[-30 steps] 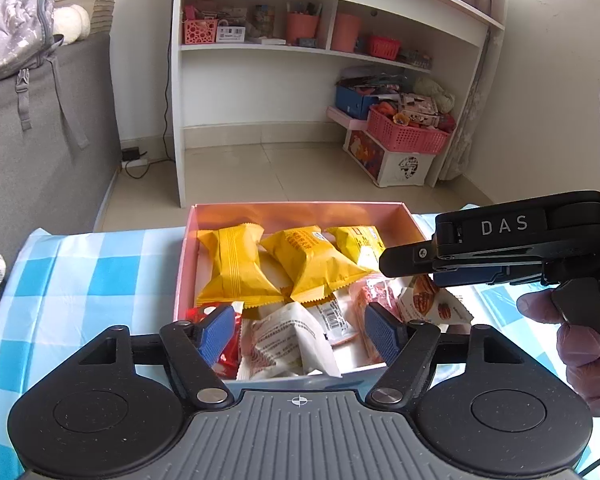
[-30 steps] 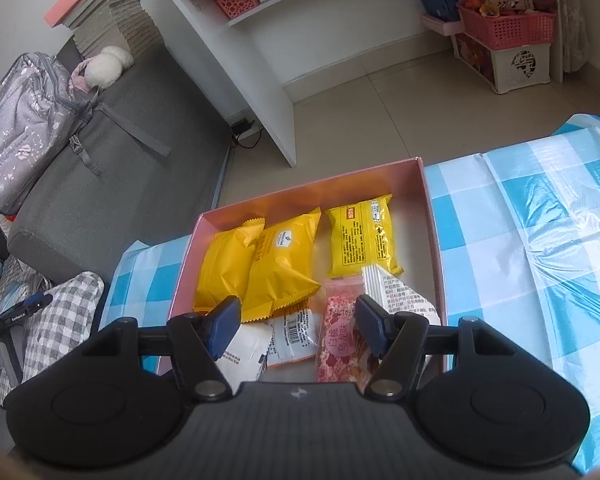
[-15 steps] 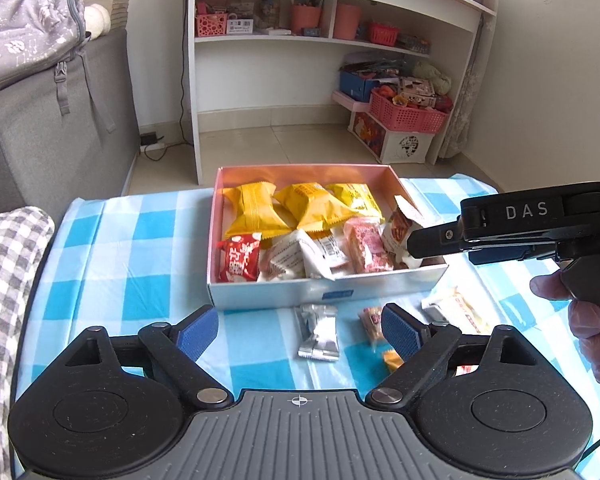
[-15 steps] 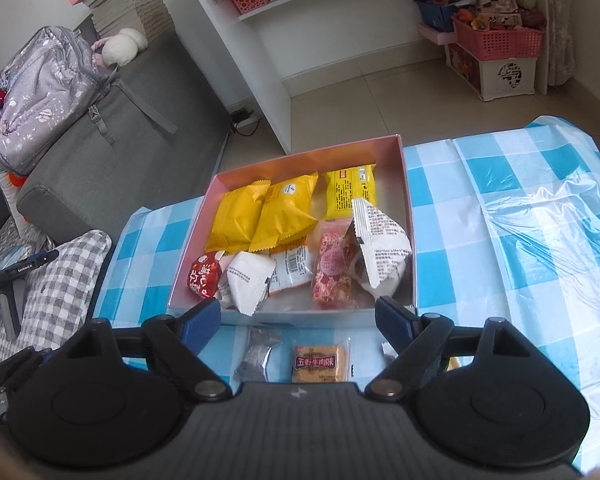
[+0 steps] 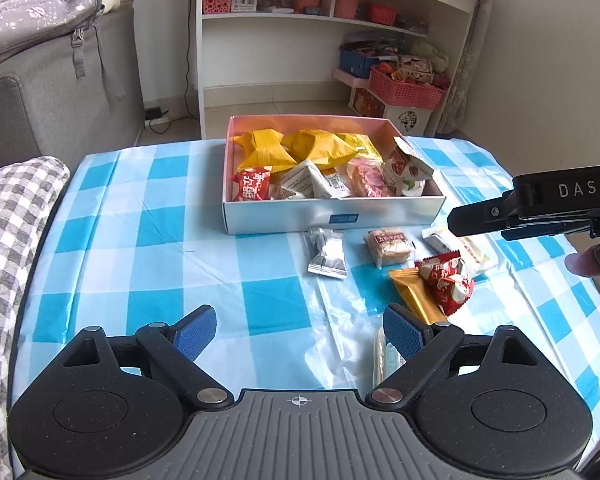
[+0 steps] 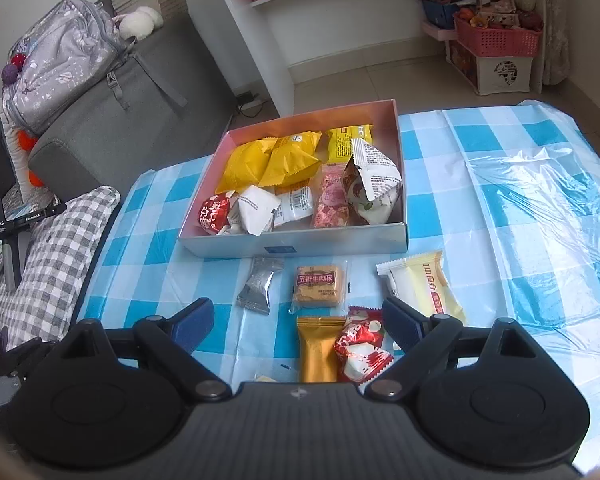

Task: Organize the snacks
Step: 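Withdraw both tools from the box back over the remaining snacks, then grasp the cream bread packet with the left tool while the right tool grasps the gold bar packet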

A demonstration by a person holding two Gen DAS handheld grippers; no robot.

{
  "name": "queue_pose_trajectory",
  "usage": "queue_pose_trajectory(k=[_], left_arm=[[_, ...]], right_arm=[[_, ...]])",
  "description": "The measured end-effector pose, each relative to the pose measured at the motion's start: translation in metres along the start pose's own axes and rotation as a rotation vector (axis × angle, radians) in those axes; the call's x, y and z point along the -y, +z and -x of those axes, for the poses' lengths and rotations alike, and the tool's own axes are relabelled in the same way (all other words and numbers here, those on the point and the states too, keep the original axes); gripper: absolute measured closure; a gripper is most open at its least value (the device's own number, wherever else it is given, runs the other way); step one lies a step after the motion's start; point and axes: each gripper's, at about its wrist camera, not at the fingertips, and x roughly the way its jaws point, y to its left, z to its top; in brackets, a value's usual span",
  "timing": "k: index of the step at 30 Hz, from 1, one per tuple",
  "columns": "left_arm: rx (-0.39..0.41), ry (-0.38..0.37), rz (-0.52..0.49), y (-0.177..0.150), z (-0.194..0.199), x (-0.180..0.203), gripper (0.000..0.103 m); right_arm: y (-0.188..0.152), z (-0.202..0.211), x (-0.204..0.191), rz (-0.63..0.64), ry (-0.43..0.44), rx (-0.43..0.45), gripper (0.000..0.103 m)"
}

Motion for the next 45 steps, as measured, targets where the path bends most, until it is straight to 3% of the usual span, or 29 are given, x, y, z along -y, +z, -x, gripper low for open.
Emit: queue_pose_trajectory(k=[10,17,21,25,27,34,39,45], left_arm=[[-0.047,-0.028,-0.035,-0.021,-0.003,0.008,0.011],[-0.111,-0.085,-0.072,-0.03,-0.022,0.031,0.012],[-0.14,-0.093,-0.127,-0.036,-0.031,0.049,0.014],[-0.155,-0.101,-0.165,-0.039,-0.04,0.061,0.029],[-0.162,-0.101,-0.179,-0.041,-0.045,0.064,0.043],[-0.178,-0.102,-0.167,-0.043,-0.058,0.064,0.075],[-0.171,-0.064,-0.155,-0.041,-0.055,0.057,0.079],[-0.159,-0.005,-0.102,-0.036,-0.049,0.032,0.082]], right_arm=[[-0.02,0.0,0.0,0.043,-0.032,-0.037,0.012],[-0.031,-0.02,0.007,-0.006,-0.034,-0.15,0.013],[-0.036,-0.03,0.01,-0.039,-0.02,-0.201,0.02],[-0.039,-0.04,0.011,-0.056,-0.041,-0.238,0.034],[-0.04,-0.044,0.013,-0.071,-0.04,-0.248,0.039],[-0.04,-0.055,0.012,-0.079,-0.044,-0.256,0.058],[-0.044,-0.058,-0.002,0.014,-0.086,-0.251,0.073],[-0.049,-0.056,-0.012,0.094,-0.079,-0.26,0.078]])
